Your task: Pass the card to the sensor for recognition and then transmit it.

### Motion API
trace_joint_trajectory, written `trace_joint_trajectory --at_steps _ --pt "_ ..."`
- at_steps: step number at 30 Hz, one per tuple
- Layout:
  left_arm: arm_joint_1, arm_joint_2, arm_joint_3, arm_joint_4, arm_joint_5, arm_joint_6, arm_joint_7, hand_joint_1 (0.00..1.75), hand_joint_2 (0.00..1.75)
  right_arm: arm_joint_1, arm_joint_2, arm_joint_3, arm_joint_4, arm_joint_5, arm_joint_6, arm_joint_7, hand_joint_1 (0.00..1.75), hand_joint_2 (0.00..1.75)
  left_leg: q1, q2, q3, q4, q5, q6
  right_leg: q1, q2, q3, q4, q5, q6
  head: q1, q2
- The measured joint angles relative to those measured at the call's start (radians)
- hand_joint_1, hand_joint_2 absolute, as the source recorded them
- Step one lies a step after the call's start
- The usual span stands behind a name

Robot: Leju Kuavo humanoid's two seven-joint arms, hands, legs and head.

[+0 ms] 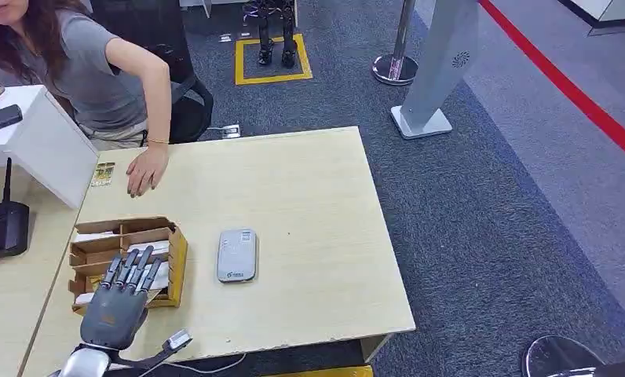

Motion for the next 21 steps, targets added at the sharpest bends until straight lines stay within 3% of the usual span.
trace_joint_trajectory --at_steps 21 --pt "-0.001 -0.030 0.000 -0.013 0.000 -0.005 -0.023 0.00 1.75 0.001 0.000 0.000 0.000 -0.009 -0.001 0.000 0.00 0.00 0.000 0.000 0.000 0.000 0.000 0.000 0.000 0.000 0.000 0.000 0.000 0.000 0.000 0.000"
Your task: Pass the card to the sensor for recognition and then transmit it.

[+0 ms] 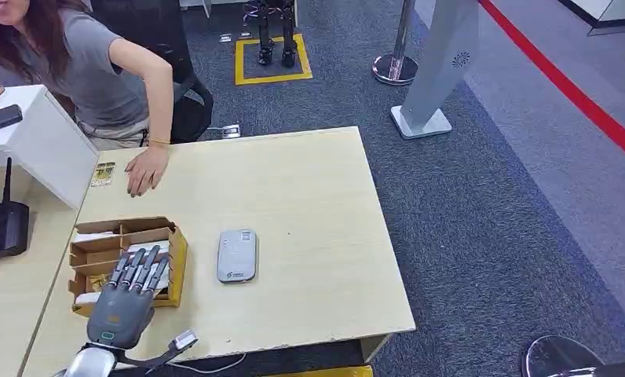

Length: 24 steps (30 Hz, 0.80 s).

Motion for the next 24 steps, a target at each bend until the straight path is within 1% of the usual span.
trace_joint_trajectory --at_steps 7,18,24 --pt "0.000 -0.020 0.000 -0.014 0.000 -0.005 -0.010 0.00 1.75 0.000 0.000 0.000 0.000 0.000 0.000 -0.003 0.00 0.00 0.000 0.000 0.000 0.000 0.000 0.000 0.000 0.000 0.000 0.000 0.000 0.000 0.000 0.000" --pt "0.004 -0.037 0.000 -0.016 0.000 -0.005 -0.013 0.00 1.75 0.003 0.000 0.000 0.000 -0.006 -0.002 -0.003 0.00 0.00 0.000 0.000 0.000 0.000 0.000 0.000 0.000 0.000 0.000 0.000 0.000 0.000 0.000 0.000" --pt "0.031 -0.054 0.000 -0.048 0.000 -0.026 -0.026 0.00 1.75 0.005 0.000 -0.003 0.000 -0.015 -0.003 -0.003 0.00 0.00 0.000 0.000 0.000 0.000 0.000 0.000 0.000 0.000 0.000 0.000 0.000 0.000 -0.001 0.000"
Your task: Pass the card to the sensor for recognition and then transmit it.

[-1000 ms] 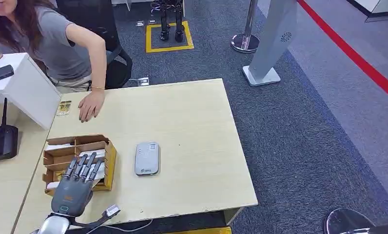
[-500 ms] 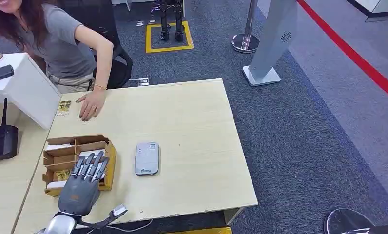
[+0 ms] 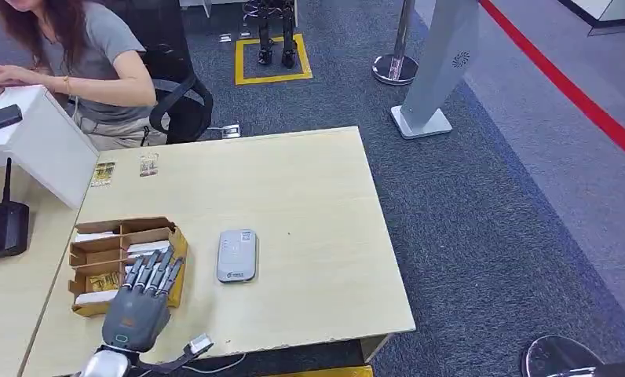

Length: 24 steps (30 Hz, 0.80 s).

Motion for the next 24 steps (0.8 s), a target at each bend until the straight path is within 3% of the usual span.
trace_joint_trajectory --at_steps 18,24 --pt "0.039 -0.011 0.000 -0.022 0.000 -0.013 0.028 0.00 1.75 0.002 0.000 -0.002 0.000 -0.006 -0.004 -0.003 0.00 0.00 0.000 0.000 0.000 0.000 0.000 0.000 0.000 0.000 0.000 0.000 0.000 0.000 0.000 0.000" --pt "0.040 0.000 0.000 -0.023 0.000 -0.035 0.066 0.00 1.75 0.002 0.000 -0.008 0.000 -0.006 -0.004 -0.003 0.00 0.00 0.000 0.000 0.000 0.000 0.000 0.000 0.000 0.000 0.000 0.000 0.000 0.000 0.000 0.000"
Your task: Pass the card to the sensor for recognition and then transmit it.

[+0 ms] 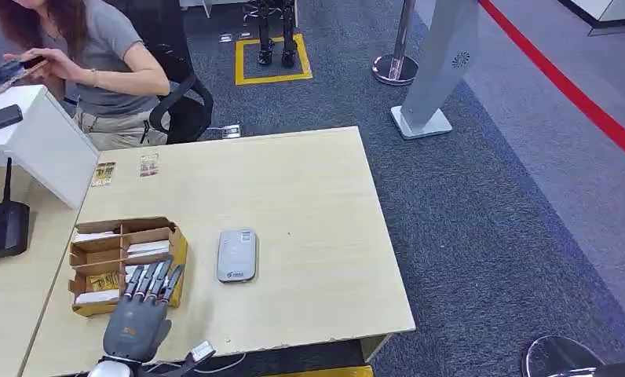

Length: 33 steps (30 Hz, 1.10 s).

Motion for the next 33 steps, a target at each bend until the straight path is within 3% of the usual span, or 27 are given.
trace_joint_trajectory --at_steps 8,21,33 --pt "-0.001 0.027 0.000 0.000 0.000 -0.031 0.048 0.00 1.75 0.000 0.000 -0.002 0.000 0.003 0.000 -0.001 0.00 0.00 0.000 0.000 0.000 0.000 0.000 0.000 0.000 0.000 0.000 0.000 0.000 0.000 0.000 0.000" --pt "-0.001 0.031 0.000 -0.016 0.000 -0.065 0.084 0.00 1.75 0.000 0.000 -0.012 0.000 0.003 0.000 -0.001 0.00 0.00 0.000 0.000 0.000 0.000 0.000 0.000 0.000 0.000 0.000 0.000 0.000 0.000 0.000 0.000" --pt "-0.021 0.054 -0.039 -0.062 0.000 -0.101 0.172 0.00 1.75 -0.001 0.000 -0.018 0.000 -0.003 -0.011 -0.004 0.00 0.00 0.000 0.000 0.000 0.000 0.000 0.000 0.000 0.000 0.000 0.000 0.000 0.000 0.000 0.000"
